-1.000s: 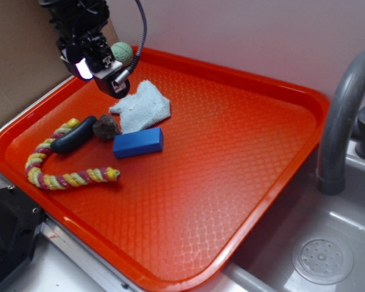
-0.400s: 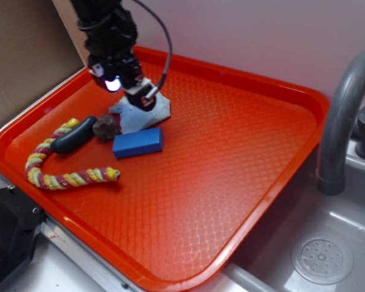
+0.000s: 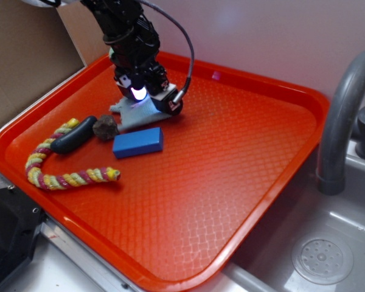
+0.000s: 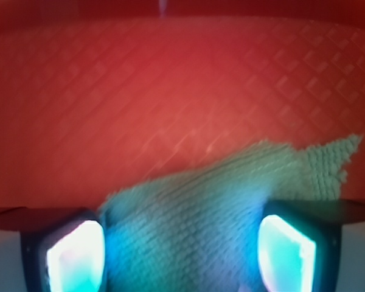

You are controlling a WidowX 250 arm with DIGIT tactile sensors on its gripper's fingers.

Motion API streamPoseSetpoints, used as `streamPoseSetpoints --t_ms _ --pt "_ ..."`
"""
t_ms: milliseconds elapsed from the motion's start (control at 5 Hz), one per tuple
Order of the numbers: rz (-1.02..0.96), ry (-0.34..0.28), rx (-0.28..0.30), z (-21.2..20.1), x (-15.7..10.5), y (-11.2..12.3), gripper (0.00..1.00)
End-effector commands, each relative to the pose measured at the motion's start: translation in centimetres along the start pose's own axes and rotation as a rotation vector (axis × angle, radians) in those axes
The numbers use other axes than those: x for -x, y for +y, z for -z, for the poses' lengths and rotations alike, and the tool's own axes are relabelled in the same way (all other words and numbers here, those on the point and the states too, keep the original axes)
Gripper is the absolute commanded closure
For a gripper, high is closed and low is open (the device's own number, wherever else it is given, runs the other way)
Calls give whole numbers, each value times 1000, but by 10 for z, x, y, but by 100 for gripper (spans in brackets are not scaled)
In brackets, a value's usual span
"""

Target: Grab the blue cloth.

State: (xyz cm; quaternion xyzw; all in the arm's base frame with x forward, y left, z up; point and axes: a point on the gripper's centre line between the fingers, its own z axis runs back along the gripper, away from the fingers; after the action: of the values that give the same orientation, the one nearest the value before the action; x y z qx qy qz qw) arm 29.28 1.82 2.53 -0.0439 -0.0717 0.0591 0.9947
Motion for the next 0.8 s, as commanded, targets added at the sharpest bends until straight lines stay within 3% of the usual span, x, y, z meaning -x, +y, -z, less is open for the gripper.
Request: streamPoseSetpoints --t_ms 0,400,600 --pt "-83 29 -44 1 -1 25 100" --pt "-155 51 -120 -23 11 56 100" --pt "-173 102 -149 -57 17 66 100"
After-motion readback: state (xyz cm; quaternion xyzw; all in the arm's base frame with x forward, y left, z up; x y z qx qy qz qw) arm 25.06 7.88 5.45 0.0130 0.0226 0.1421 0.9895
